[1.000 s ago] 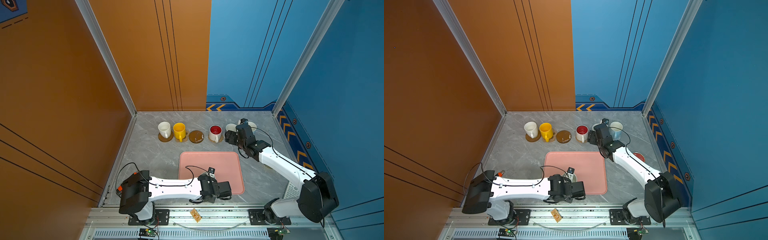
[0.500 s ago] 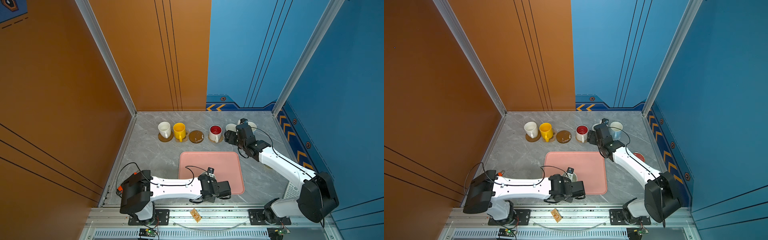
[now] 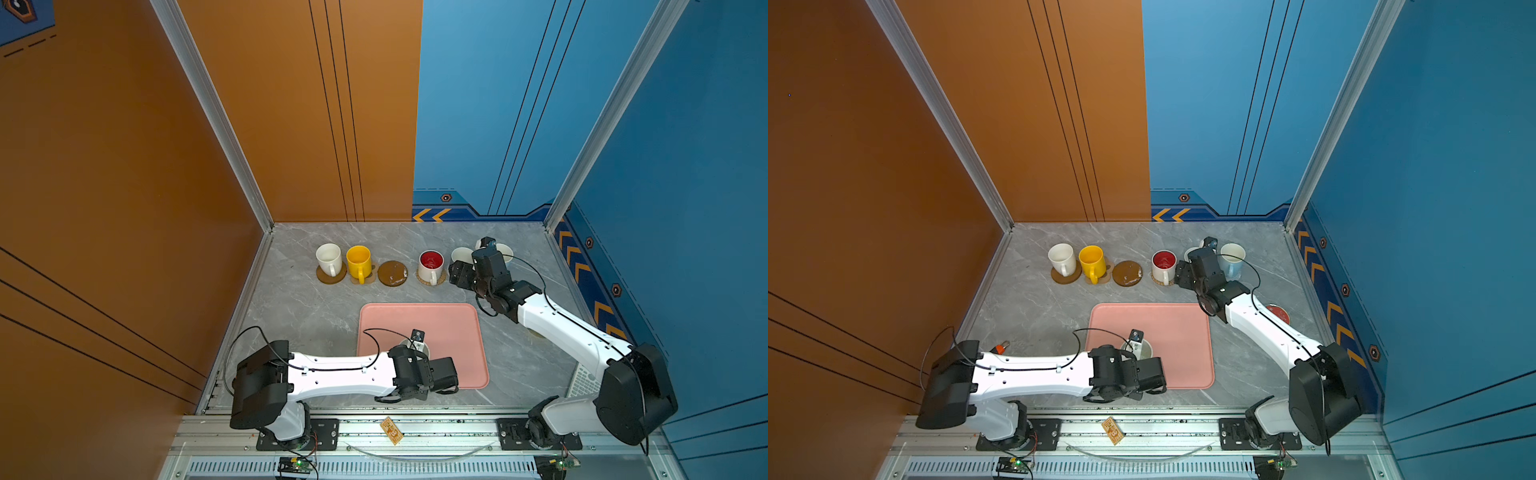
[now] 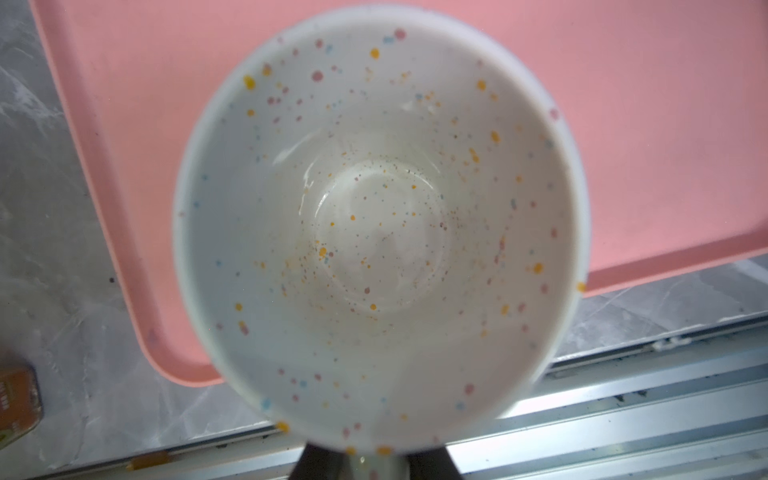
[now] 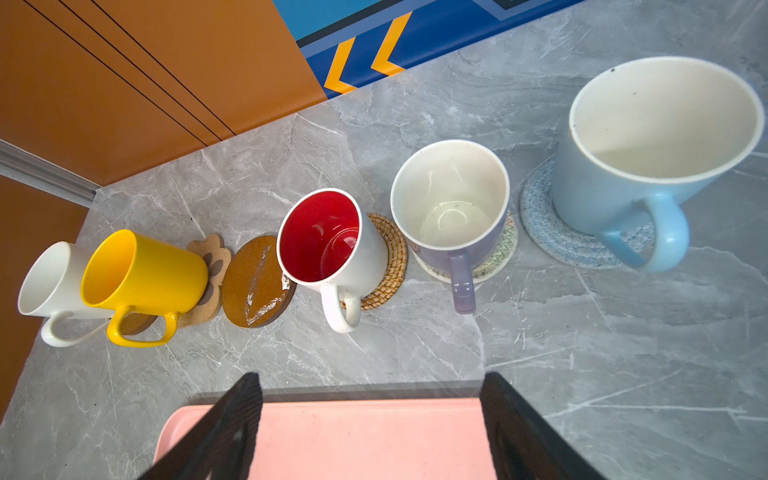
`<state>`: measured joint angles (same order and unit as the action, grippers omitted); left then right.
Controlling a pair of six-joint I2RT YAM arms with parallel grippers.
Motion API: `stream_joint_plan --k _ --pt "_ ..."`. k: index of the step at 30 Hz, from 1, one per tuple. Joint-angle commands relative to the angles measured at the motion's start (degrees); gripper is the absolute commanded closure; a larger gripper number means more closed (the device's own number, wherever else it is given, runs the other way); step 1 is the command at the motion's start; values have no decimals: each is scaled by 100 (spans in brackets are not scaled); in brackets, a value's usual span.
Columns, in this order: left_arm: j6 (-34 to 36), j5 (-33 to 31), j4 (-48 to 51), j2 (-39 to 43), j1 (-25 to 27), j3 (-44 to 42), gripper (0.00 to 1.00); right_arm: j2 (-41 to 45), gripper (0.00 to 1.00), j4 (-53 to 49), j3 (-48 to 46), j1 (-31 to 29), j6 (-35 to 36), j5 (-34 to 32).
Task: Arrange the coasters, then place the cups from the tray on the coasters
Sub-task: 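Lower the left gripper into the speckled white mug and grip its rim, then carry the speckled mug with the left gripper over the brown cork coaster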
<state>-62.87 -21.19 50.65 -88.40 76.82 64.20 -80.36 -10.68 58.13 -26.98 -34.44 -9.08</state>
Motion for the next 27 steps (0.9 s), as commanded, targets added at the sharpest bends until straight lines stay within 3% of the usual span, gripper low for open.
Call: stream_joint_plan --k 1,16,27 --pt "246 -675 8 370 -308 111 100 -33 19 103 -82 44 -45 30" --pt "2065 -812 -1176 386 -1801 517 100 -10 19 101 -188 235 -32 98" --pt "3144 -633 -2058 -233 -2790 1115 100 -18 21 132 -248 343 -37 201"
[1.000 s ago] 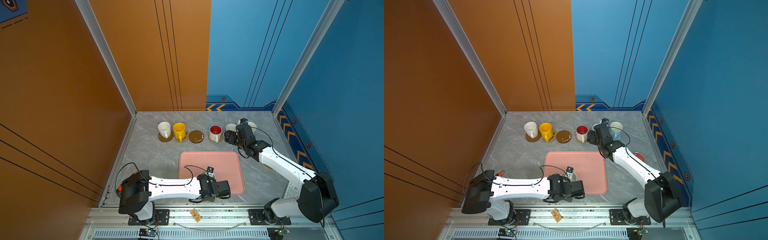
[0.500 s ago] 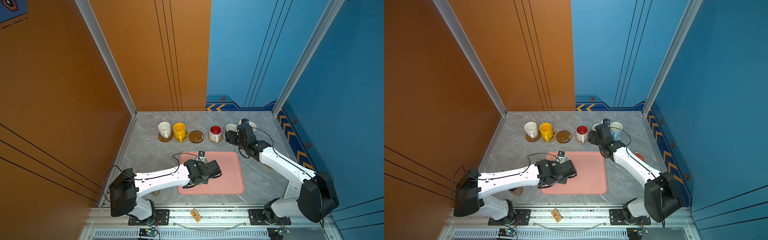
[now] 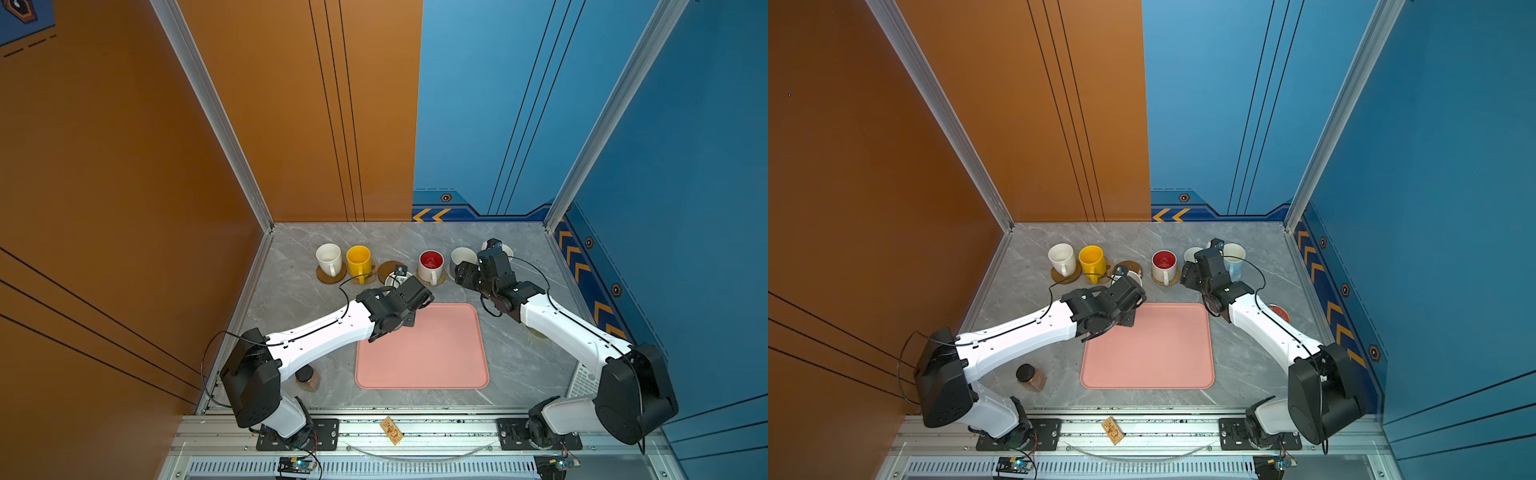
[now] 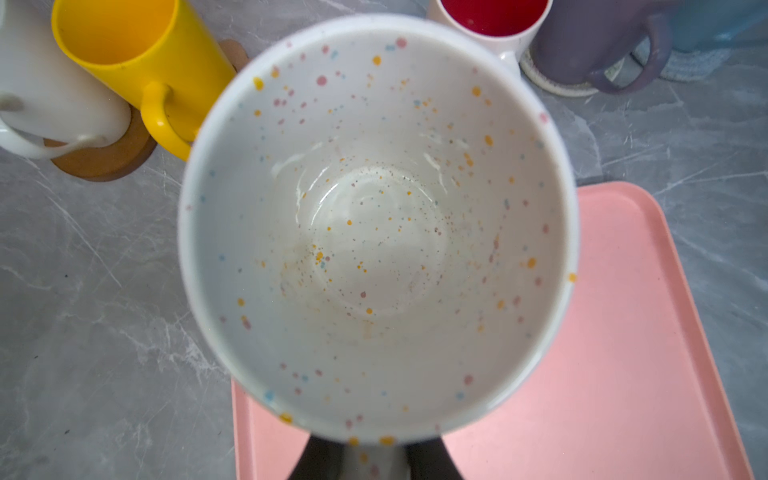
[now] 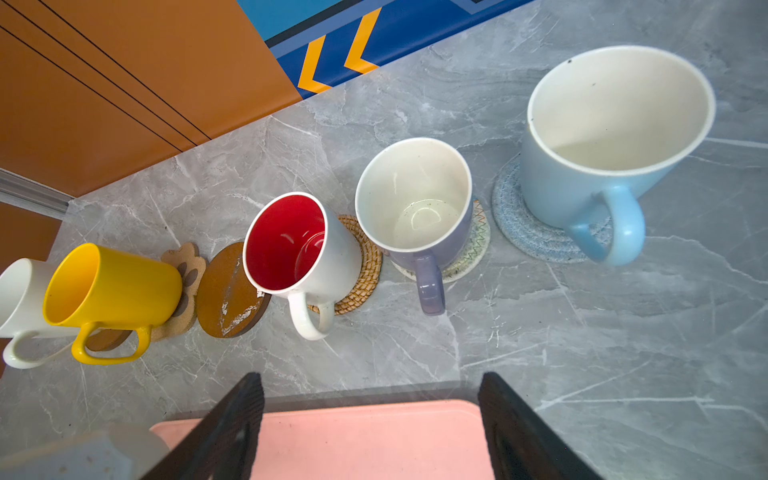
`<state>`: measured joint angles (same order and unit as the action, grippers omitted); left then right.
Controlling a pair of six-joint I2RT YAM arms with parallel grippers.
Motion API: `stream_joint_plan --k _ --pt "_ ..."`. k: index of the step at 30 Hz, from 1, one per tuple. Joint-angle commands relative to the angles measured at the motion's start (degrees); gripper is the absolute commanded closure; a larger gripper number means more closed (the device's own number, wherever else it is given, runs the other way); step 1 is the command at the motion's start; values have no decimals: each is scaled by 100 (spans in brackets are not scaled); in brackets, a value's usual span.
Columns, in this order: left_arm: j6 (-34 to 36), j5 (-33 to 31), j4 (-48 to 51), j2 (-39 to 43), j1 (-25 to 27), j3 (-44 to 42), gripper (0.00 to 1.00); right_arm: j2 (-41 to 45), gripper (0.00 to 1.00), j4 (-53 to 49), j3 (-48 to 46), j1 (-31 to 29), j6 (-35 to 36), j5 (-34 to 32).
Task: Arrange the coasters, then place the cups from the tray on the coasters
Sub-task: 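Carry the speckled mug with the left gripper over the brown cork coaster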
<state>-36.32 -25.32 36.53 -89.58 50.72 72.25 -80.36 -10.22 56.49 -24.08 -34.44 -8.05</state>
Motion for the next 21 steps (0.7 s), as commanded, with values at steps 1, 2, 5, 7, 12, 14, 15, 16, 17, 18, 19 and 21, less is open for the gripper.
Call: stream_joint_plan --k 1,2,5,7,12,14,15,16,17,18,19,21 --pt "561 -220 -734 -164 -260 339 100 -12 21 94 -90 67 -36 106" --pt "601 -219 -805 -235 -358 378 100 -10 21 90 -94 78 -37 122" --pt "723 -49 -1013 -433 -655 489 100 -2 21 103 -127 111 -37 144" --pt "796 5 -1111 -559 -809 580 100 2 21 112 -146 146 -41 159" --pt "1028 280 -1347 -877 -1119 836 100 5 21 186 -207 191 -69 183" --pt "1123 306 -1401 -995 -1183 949 100 -10 21 196 -218 201 -68 213" --pt "1143 317 -1397 -1061 -1227 1011 100 -14 21 196 -217 201 -75 217" --pt "1168 347 -1410 -1122 -1261 1060 100 -14 21 196 -217 201 -81 217" --pt "1186 384 -1419 -1192 -1303 1108 100 -8 21 198 -217 197 -78 219" --pt "1195 413 -1448 -1259 -1344 1146 100 -9 21 196 -217 201 -81 225" --pt "1243 423 -1483 -1315 -1362 1172 100 -13 21 196 -217 210 -81 225" --pt "1310 387 -1614 -1457 -1428 1227 100 -6 21 196 -221 210 -81 225"
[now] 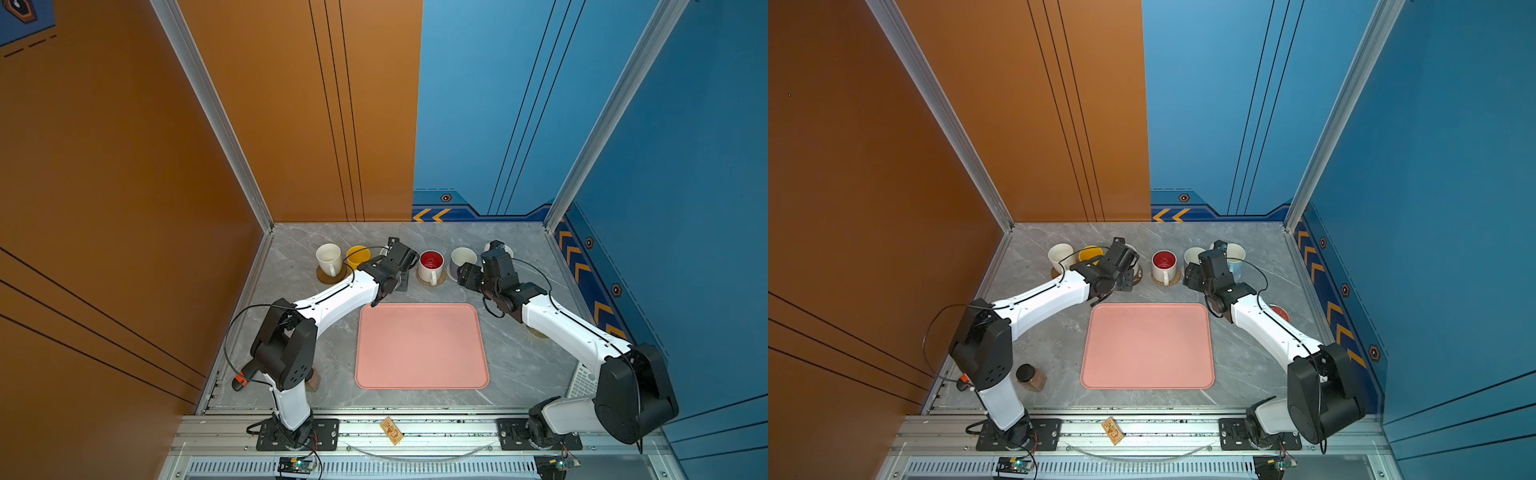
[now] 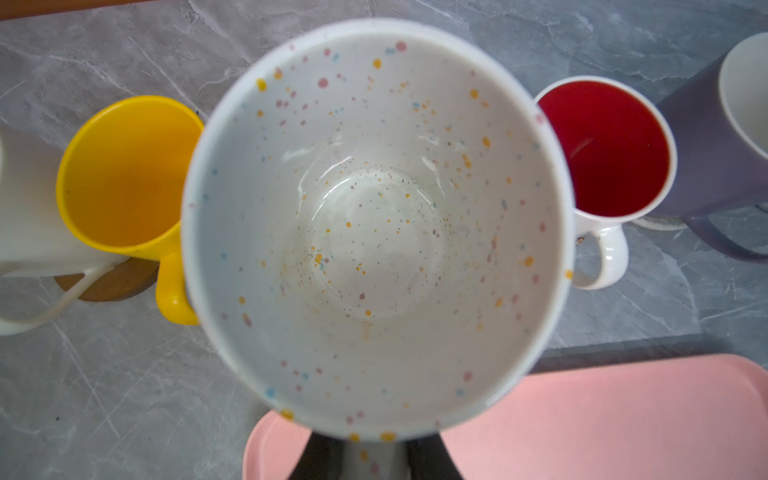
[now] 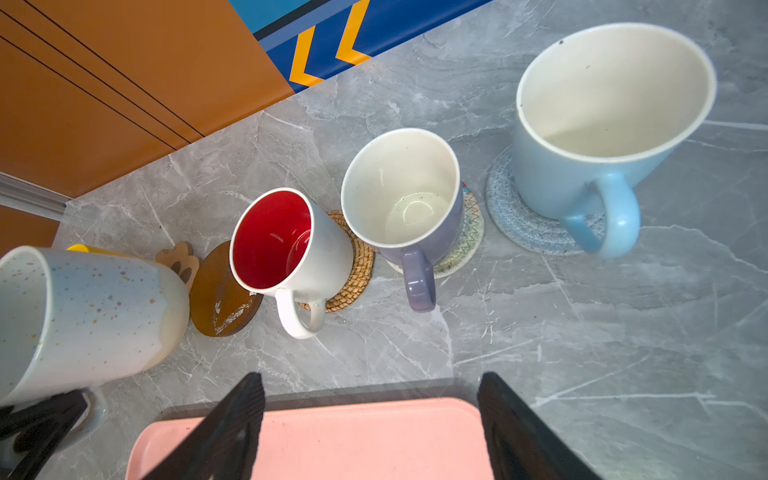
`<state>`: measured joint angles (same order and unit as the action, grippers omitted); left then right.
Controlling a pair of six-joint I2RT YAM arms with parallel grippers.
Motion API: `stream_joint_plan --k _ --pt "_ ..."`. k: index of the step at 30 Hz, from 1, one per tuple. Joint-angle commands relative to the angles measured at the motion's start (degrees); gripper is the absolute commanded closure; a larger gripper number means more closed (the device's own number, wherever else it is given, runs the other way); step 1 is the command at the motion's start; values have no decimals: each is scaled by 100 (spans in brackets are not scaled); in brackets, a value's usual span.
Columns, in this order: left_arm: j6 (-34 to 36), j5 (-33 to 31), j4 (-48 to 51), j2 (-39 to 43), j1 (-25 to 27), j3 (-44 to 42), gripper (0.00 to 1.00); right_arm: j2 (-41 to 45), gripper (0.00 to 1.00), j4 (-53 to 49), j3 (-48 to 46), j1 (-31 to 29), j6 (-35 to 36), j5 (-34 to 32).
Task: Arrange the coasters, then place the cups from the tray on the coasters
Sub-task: 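Carry the speckled mug with the left gripper over the brown cork coaster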
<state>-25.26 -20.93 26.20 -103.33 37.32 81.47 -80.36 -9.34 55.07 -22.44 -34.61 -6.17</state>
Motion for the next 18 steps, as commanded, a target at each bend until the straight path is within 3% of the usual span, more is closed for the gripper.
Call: stream_joint_plan --k 1,18 --pt "199 -28 -596 -166 -121 352 100 -2 21 108 -75 42 -63 44" --pt "146 247 -789 -907 -370 783 100 37 21 121 -117 82 -55 65"
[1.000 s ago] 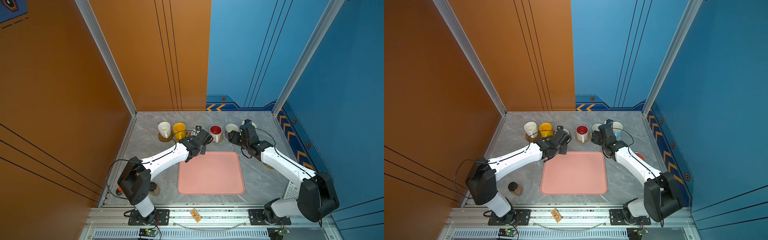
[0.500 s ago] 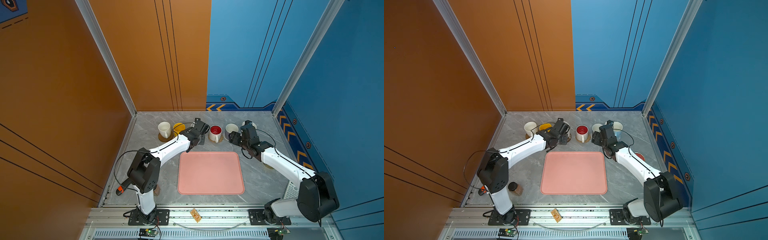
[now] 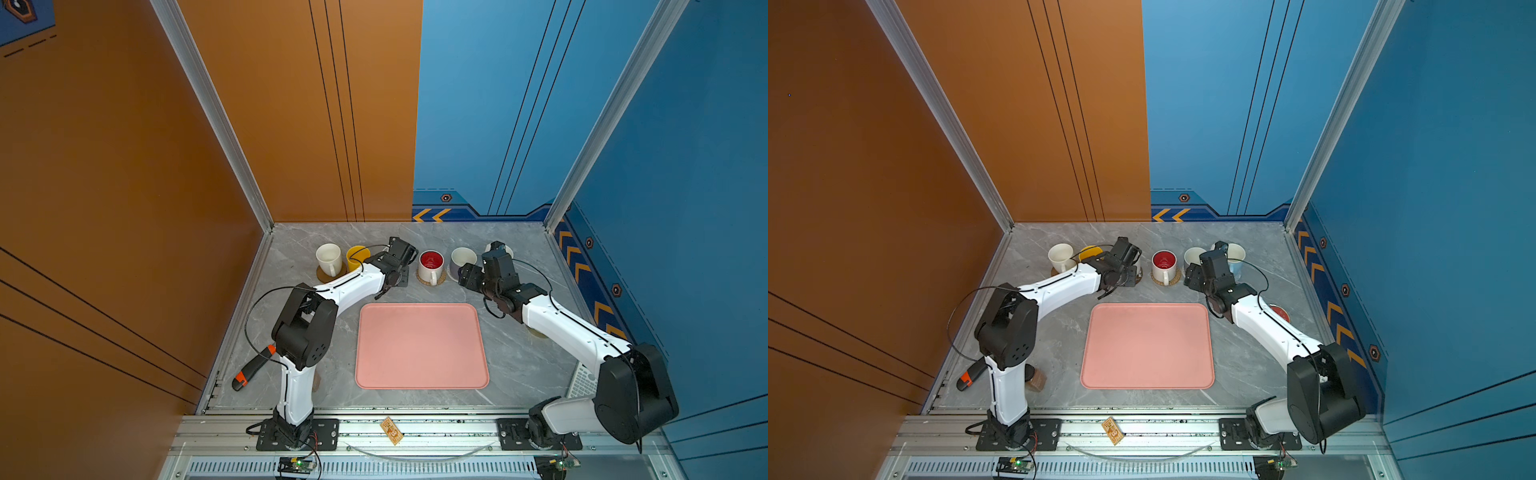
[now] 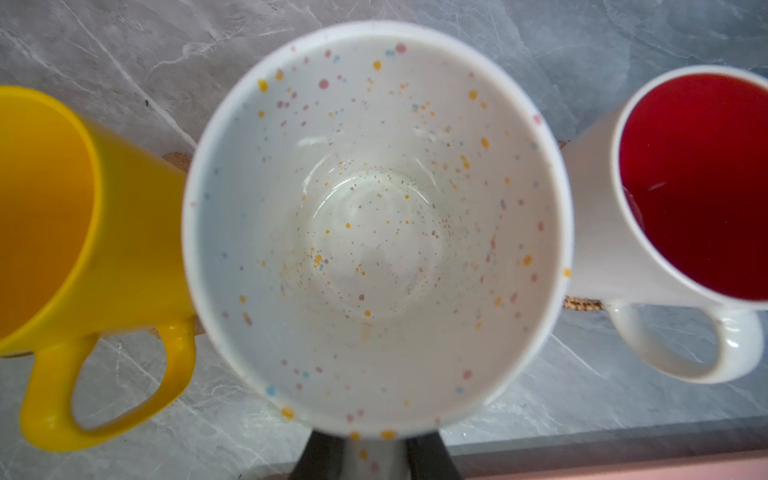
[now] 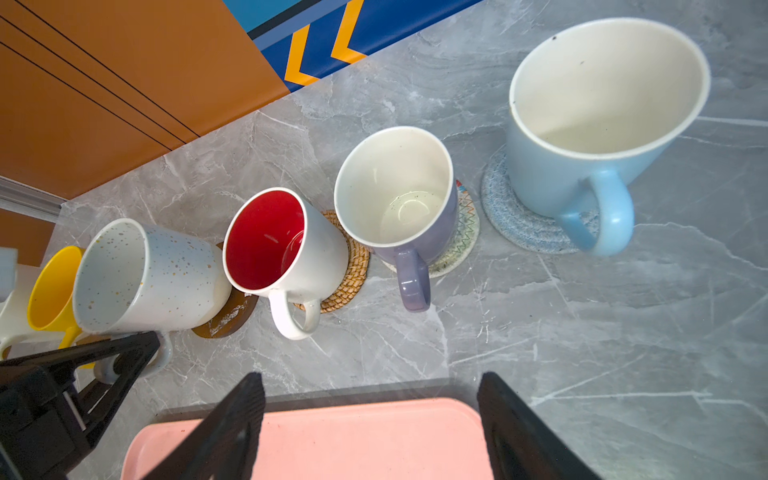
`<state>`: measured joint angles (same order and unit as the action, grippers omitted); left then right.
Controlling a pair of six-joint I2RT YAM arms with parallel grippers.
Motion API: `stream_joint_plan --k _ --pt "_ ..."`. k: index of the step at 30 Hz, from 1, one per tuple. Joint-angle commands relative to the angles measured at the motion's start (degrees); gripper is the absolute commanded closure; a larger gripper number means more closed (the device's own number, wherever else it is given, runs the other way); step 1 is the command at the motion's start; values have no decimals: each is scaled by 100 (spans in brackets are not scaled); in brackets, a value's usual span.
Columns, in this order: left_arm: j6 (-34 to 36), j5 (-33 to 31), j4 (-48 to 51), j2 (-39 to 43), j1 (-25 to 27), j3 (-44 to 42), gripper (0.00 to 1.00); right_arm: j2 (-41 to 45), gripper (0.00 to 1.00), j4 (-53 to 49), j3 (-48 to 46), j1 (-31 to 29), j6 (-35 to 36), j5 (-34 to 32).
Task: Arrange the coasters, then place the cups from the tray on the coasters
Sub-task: 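Carry the speckled mug with the left gripper over the brown cork coaster, then lower the speckled mug onto the brown cork coaster and open the left gripper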
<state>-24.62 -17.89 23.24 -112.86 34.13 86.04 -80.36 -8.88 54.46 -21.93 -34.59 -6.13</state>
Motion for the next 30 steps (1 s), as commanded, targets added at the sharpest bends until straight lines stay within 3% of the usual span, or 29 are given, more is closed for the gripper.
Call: stream_joint_plan --k 1,30 --pt "81 -66 -495 41 -49 316 100 36 21 69 -64 28 -57 59" --pt "28 -290 -121 -148 -54 297 100 14 21 84 -67 39 -56 95"
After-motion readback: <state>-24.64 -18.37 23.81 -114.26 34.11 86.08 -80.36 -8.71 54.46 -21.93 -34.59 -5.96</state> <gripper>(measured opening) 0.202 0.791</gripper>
